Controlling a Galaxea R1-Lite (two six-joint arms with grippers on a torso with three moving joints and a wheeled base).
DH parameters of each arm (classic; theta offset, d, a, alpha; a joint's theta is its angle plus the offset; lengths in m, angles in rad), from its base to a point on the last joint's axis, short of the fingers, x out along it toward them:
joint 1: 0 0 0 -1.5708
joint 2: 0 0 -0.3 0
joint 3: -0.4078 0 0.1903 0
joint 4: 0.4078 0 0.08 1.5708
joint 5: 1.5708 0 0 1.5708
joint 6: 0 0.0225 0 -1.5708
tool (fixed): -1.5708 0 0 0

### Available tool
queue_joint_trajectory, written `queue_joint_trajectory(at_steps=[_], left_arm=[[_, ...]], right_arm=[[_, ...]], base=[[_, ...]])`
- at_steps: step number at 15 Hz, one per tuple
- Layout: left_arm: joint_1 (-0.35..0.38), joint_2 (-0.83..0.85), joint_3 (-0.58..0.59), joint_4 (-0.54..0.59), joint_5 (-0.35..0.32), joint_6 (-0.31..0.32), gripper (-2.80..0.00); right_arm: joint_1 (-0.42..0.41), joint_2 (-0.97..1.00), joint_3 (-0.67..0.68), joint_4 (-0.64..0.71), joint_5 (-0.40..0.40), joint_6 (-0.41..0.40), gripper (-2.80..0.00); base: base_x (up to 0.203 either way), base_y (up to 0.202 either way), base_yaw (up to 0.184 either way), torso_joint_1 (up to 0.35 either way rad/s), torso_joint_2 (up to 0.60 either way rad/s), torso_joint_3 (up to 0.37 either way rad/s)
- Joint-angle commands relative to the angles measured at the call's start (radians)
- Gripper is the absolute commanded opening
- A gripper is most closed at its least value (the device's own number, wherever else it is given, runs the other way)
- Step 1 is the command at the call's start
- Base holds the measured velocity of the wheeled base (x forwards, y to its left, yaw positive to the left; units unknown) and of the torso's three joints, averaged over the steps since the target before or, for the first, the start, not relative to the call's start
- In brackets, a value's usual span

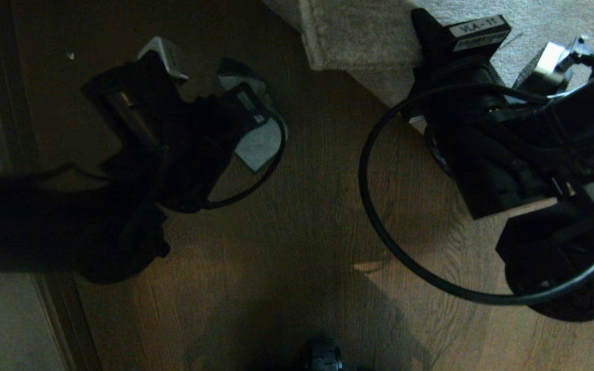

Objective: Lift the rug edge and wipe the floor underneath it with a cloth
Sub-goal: Wipe the floor under the carpet with a rag

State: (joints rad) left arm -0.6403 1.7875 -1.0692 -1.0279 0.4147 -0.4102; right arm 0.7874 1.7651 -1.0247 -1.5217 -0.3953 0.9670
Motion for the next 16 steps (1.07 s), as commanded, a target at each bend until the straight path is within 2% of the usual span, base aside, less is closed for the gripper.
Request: queue_joint_trajectory(at_steps=[1,4,9,12,16], left_arm=[[0.032,0.053,-0.054,-0.006,0.003,-0.002,-2.80],[0.099,0.062,-0.095,-0.006,0.001,-0.001,-2.80],[0.245,0.025,-0.097,-0.005,0.000,-0.002,-2.80],[0.307,-0.023,-0.092,0.003,-0.002,-0.002,-2.80],[0.353,-0.118,0.004,0.004,-0.001,-0.003,-2.80]], right_arm=[[-0.004,-0.001,0.000,-0.048,-0.002,0.006,-2.80],[-0.005,-0.001,0.000,-0.048,-0.002,0.006,-2.80],[-0.005,-0.004,0.000,-0.048,-0.002,0.006,-2.80],[-0.004,-0.004,0.002,-0.048,-0.002,0.006,-2.80],[-0.004,-0.009,0.001,-0.048,0.000,0.006,-2.80]], base=[[0.000,0.000,0.000,0.000,0.00,0.000],[0.000,0.000,0.000,0.000,0.00,0.000],[0.000,0.000,0.000,0.000,0.00,0.000],[0.000,0.000,0.000,0.000,0.00,0.000],[0.000,0.000,0.000,0.000,0.00,0.000]])
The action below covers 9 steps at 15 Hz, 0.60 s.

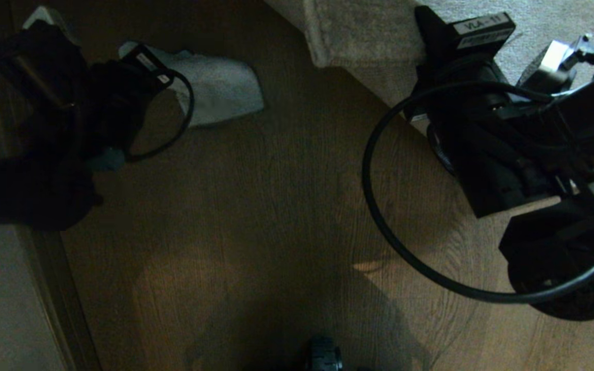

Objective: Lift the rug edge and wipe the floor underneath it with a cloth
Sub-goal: Wipe the floor under the carpet with a rag

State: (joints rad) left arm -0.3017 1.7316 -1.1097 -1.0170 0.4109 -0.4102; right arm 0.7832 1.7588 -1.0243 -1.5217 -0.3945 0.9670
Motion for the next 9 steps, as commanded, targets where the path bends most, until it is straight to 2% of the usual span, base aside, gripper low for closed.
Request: queue_joint_trajectory(at_steps=[1,3,6,9], left_arm=[[0.017,-0.096,0.098,-0.009,0.003,-0.003,-2.80],[-0.003,-0.160,0.232,-0.012,0.000,-0.004,-2.80],[-0.119,-0.263,0.439,-0.016,-0.004,-0.004,-2.80],[-0.214,-0.280,0.477,-0.017,-0.004,-0.004,-2.80]], right_arm=[[0.001,-0.007,0.001,-0.048,-0.001,0.006,-2.80],[0.001,-0.009,0.004,-0.048,-0.001,0.006,-2.80],[0.001,-0.010,0.006,-0.048,-0.001,0.006,-2.80],[0.001,-0.012,0.009,-0.048,-0.001,0.006,-2.80]], base=[[0.000,0.000,0.000,0.000,0.00,0.000],[0.000,0.000,0.000,0.000,0.00,0.000],[0.000,0.000,0.000,0.000,0.00,0.000],[0.000,0.000,0.000,0.000,0.00,0.000]])
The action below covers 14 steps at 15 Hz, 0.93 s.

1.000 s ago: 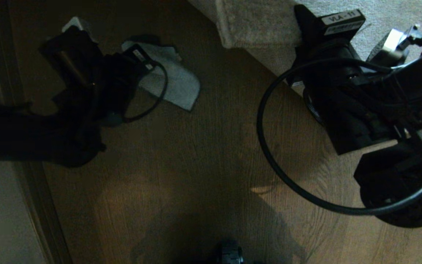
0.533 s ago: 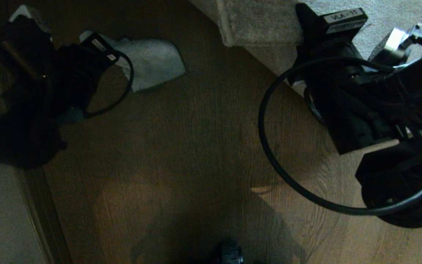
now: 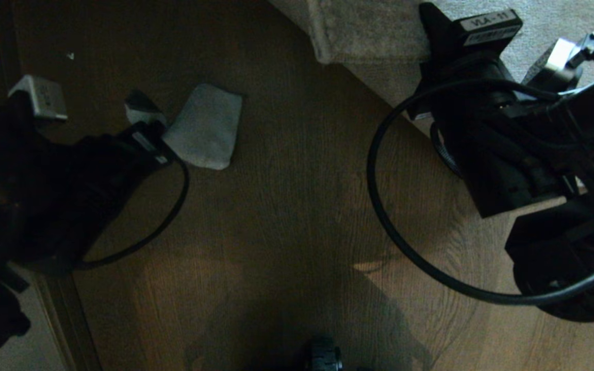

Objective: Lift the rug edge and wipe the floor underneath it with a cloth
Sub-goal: Wipe the floor under the carpet with a rag

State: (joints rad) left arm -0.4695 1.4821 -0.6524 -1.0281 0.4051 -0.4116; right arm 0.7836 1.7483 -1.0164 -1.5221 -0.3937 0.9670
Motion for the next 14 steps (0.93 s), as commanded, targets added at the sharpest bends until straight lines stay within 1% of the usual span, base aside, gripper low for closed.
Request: queue_joint_trajectory(at_steps=[1,3,6,10,14], left_arm=[[-0.080,-0.022,0.021,-0.006,0.001,-0.003,-2.80],[-0.125,0.022,0.013,-0.006,0.000,-0.001,-2.80],[-0.159,0.097,-0.047,-0.007,-0.002,-0.002,-2.80],[-0.179,0.209,-0.152,-0.030,-0.002,-0.003,-2.80],[-0.191,0.274,-0.221,-0.040,-0.002,-0.003,-2.80]], right_arm=[[0.000,-0.001,0.001,-0.048,-0.002,0.006,-2.80],[0.000,-0.001,0.001,-0.048,-0.002,0.006,-2.80],[0.000,0.002,-0.001,-0.048,-0.002,0.004,-2.80],[-0.001,0.011,-0.001,-0.048,-0.003,0.005,-2.80],[-0.001,0.017,-0.002,-0.048,-0.002,0.006,-2.80]], base=[[0.000,0.000,0.000,0.000,0.00,0.000],[0.000,0.000,0.000,0.000,0.00,0.000],[0.000,0.000,0.000,0.000,0.00,0.000],[0.000,0.000,0.000,0.000,0.00,0.000],[0.000,0.000,0.000,0.000,0.00,0.000]])
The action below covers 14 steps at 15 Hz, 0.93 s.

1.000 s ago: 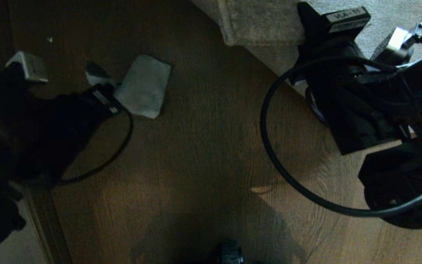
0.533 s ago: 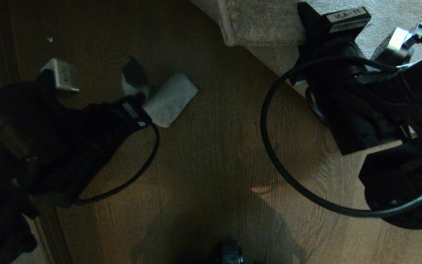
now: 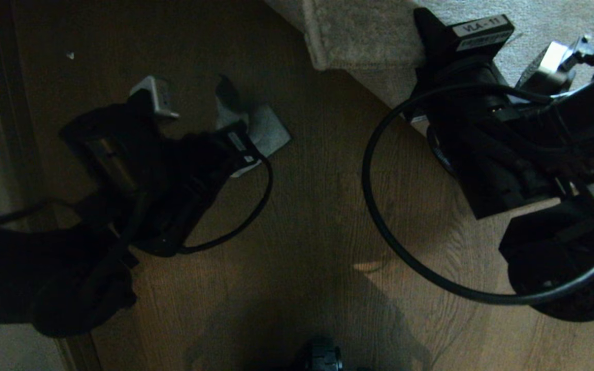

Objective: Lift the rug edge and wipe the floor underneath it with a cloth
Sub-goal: Wipe the floor under the carpet with a rag

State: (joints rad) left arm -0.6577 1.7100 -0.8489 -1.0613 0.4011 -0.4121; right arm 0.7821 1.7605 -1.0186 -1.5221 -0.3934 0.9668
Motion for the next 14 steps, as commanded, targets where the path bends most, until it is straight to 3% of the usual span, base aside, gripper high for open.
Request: queue_joint_trajectory(at_steps=[1,14], left_arm=[[-0.002,0.057,-0.038,-0.006,0.002,-0.003,-2.80],[0.004,0.082,-0.078,-0.008,0.004,-0.002,-2.80]], right_arm=[[0.000,0.011,-0.001,-0.048,-0.004,0.006,-2.80],[0.000,0.017,-0.005,-0.048,-0.002,0.007,-2.80]], base=[[0.000,0.000,0.000,0.000,0.00,0.000],[0.000,0.000,0.000,0.000,0.00,0.000]])
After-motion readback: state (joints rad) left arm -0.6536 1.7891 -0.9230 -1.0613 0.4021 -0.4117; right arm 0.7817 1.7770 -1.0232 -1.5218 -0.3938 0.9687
